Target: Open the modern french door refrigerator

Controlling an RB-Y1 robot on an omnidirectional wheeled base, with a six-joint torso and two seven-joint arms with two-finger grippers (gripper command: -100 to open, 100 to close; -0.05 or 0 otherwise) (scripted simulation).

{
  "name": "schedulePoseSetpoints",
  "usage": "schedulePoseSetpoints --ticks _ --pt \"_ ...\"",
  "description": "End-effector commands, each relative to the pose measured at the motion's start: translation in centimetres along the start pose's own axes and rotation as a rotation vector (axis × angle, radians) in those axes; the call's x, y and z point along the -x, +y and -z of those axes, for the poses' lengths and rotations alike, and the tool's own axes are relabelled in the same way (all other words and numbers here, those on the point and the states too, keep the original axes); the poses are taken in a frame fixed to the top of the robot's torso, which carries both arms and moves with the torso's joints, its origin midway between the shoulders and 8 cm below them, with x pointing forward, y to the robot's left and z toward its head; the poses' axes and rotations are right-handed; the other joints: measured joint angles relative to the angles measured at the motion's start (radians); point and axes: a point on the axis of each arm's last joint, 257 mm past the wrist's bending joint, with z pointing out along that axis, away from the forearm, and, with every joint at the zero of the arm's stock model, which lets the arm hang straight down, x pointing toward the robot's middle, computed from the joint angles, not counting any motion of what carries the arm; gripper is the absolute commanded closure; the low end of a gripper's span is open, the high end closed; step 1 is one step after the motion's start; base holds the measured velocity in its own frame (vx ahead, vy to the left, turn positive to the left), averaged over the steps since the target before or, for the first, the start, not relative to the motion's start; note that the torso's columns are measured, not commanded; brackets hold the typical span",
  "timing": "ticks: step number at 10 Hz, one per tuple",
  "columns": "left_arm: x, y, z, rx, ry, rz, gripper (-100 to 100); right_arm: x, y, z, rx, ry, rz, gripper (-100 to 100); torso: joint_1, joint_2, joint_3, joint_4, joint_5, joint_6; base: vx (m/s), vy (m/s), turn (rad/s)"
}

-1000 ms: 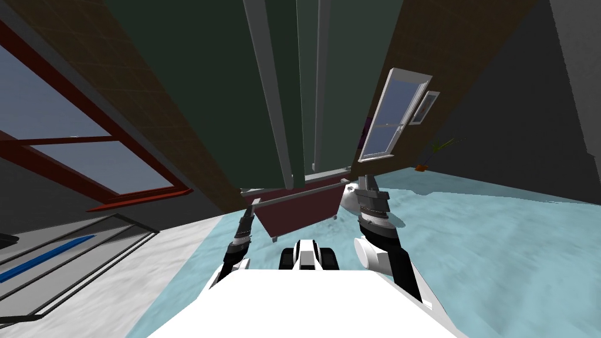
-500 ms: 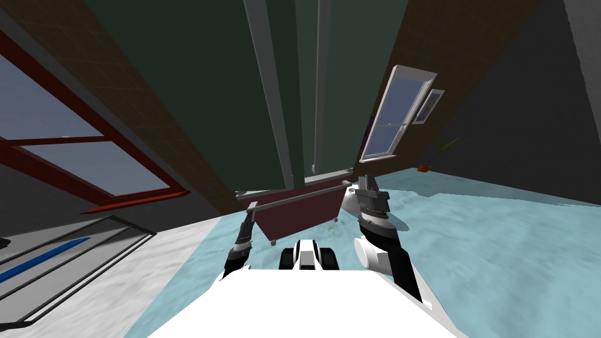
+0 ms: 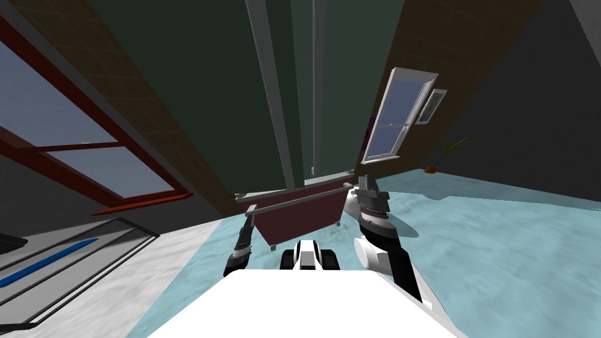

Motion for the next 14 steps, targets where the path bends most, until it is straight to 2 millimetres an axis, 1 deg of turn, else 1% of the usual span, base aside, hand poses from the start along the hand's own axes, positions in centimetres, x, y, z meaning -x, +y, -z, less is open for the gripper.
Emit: schedulePoseSetpoints --ticks 1,4,6,7,8,10,11,12,13,14 --pt "-0.8 1.2 1.7 0.038 0.008 0.009 -100 0.0 0.0 0.0 0.000 0.000 0.000 0 0.000 -0.002 -0.001 -0.001 0.001 0.002 0.041 -0.009 0.000" --pt "-1.2 1.7 2.9 0.046 0.004 0.015 -100 0.0 0.0 0.0 0.000 0.000 0.000 0 0.000 -0.005 -0.002 -0.002 0.002 0.003 0.055 -0.022 0.013" --pt "-1.9 2.3 4.5 0.071 -0.002 0.026 -100 0.0 0.0 0.0 0.000 0.000 0.000 0 -0.003 -0.001 -0.002 0.003 -0.004 0.001 0.077 -0.029 -0.027" --pt "-2.2 2.4 5.0 0.078 -0.008 0.034 -100 0.0 0.0 0.0 0.000 0.000 0.000 0 -0.005 0.007 0.002 0.006 -0.007 -0.004 0.107 -0.017 -0.002" --pt "-3.1 2.4 5.9 0.093 -0.027 0.054 -100 0.0 0.0 0.0 0.000 0.000 0.000 0 -0.007 0.013 0.006 0.008 -0.008 -0.005 0.101 -0.004 0.018" --pt "-4.1 2.3 6.5 0.105 -0.051 0.078 -100 0.0 0.0 0.0 0.000 0.000 0.000 0 -0.008 0.020 0.009 0.010 -0.009 -0.006 0.052 -0.004 0.005" --pt "-3.9 2.4 6.3 0.101 -0.043 0.071 -100 0.0 0.0 0.0 0.000 0.000 0.000 0 -0.008 0.020 0.010 0.010 -0.009 -0.006 0.011 -0.004 0.000" --pt "-3.4 2.8 5.1 0.100 -0.042 0.073 -100 0.0 0.0 0.0 0.000 0.000 0.000 0 -0.007 0.019 0.009 0.010 -0.009 -0.006 -0.009 -0.024 0.012" --pt "-3.3 3.0 4.7 0.100 -0.042 0.073 -100 0.0 0.0 0.0 0.000 0.000 0.000 0 -0.008 0.018 0.008 0.009 -0.009 -0.006 -0.019 -0.041 0.013" --pt "-2.9 3.2 3.8 0.100 -0.041 0.074 -100 0.0 0.0 0.0 0.000 0.000 0.000 0 -0.009 0.016 0.007 0.009 -0.009 -0.006 -0.021 -0.043 0.014"
